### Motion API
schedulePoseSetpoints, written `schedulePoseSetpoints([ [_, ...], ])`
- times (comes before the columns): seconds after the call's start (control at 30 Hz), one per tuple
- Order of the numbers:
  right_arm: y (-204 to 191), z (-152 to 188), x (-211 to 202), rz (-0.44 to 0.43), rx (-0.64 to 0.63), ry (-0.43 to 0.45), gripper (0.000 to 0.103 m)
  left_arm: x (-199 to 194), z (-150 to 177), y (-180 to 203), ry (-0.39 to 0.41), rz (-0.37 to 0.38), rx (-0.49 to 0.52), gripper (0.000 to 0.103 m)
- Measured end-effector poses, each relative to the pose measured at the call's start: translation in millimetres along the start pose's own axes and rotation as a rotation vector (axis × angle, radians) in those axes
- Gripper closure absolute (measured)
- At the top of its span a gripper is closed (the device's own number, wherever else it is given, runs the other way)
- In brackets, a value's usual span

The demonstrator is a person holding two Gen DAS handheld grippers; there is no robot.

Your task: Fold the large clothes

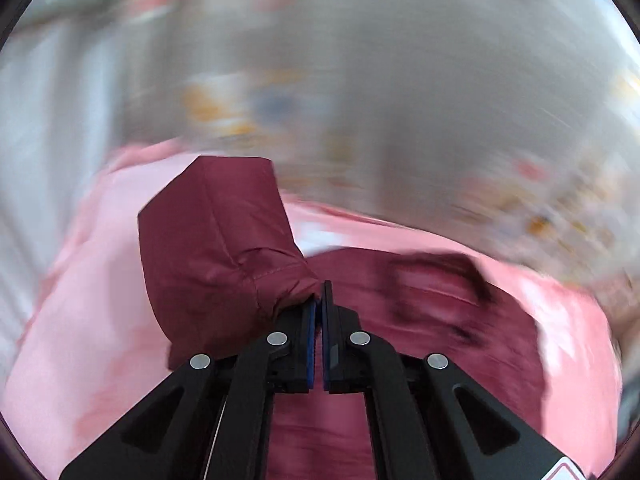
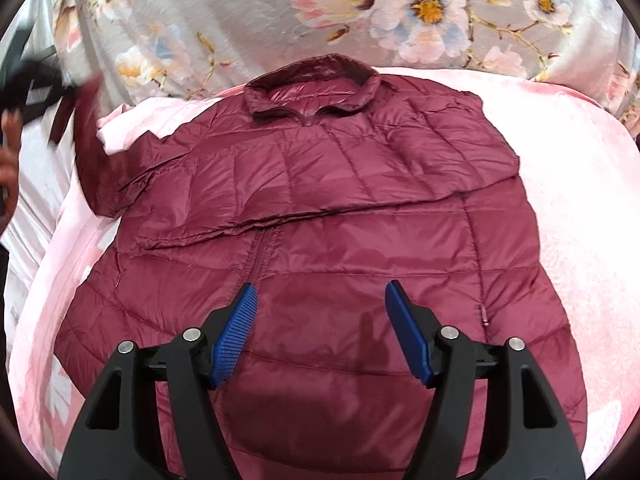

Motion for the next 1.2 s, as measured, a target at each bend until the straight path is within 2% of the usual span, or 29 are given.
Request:
schedulePoseSetpoints([
  [0.07, 8.9, 3.1, -2.1, 0.015, 0.011, 0.0, 0.039, 6.5, 31.8, 65.9, -0.057, 0.094, 0.077, 0.103],
  [0.13, 21.4, 7.6, -3.7, 0.032, 0.031, -0.004, 0.039, 19.3, 73.2, 119.6, -0.126, 0.156, 0.138, 0.101],
  [0.2, 32.5, 12.6, -4.5, 0.046, 0.051, -0.01, 0.038, 33.8, 113.7, 151.2, -0.183, 0.183, 0.168, 0.094],
  [0.23, 40.6, 15.8, -4.7, 0.057, 0.065, -0.014, 0.037, 41.7, 127.4, 158.4, -0.206, 0.189, 0.174, 0.079],
  [0.27, 45.8, 18.2, -4.8, 0.063, 0.074, -0.015, 0.036, 50.1, 149.3, 168.1, -0.245, 0.188, 0.181, 0.06],
  [0.37, 62.3, 21.2, -5.3, 0.078, 0.101, -0.017, 0.035, 53.3, 183.9, 170.1, -0.299, 0.208, 0.158, 0.046],
  [0.47, 71.0, 11.9, -5.7, 0.085, 0.107, 0.002, 0.034, 39.2, 190.7, 147.6, -0.305, 0.223, 0.134, 0.038],
  [0.53, 73.3, -0.4, -4.3, 0.081, 0.103, 0.022, 0.031, 34.8, 179.5, 125.2, -0.283, 0.213, 0.086, 0.034],
  [0.63, 66.9, -29.3, 2.1, 0.079, 0.064, 0.059, 0.027, 29.8, 148.9, 73.6, -0.255, 0.188, -0.065, 0.034],
  [0.7, 54.4, -46.7, 8.2, 0.075, 0.012, 0.072, 0.027, 31.3, 124.0, 30.4, -0.231, 0.159, -0.185, 0.034],
  [0.8, 28.7, -73.9, 21.1, 0.076, -0.088, 0.092, 0.025, 38.1, 98.9, -18.4, -0.19, 0.063, -0.247, 0.034],
  [0.9, 3.3, -98.8, 46.1, 0.085, -0.174, 0.095, 0.025, 55.3, 86.5, -61.4, -0.174, -0.066, -0.264, 0.034],
  [1.07, -18.3, -110.7, 100.9, 0.045, -0.211, 0.009, 0.025, 105.2, 98.3, -93.1, -0.244, -0.21, -0.218, 0.034],
  [1.13, -9.5, -108.5, 109.4, 0.073, -0.183, -0.01, 0.025, 119.2, 108.3, -99.5, -0.279, -0.242, -0.21, 0.036],
  [1.2, 26.7, -103.7, 108.8, 0.147, -0.085, -0.019, 0.025, 130.3, 120.7, -107.5, -0.301, -0.266, -0.207, 0.036],
])
Point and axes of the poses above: each gripper's, at about its wrist camera, not at the fingertips, and x roughly the way its jaws point, y to its right, z to its underside, the point moved 9 cm from there along x, roughly the way its jaws point, and after that the axes turned 12 degrees about -x, right-handed, at the moved point
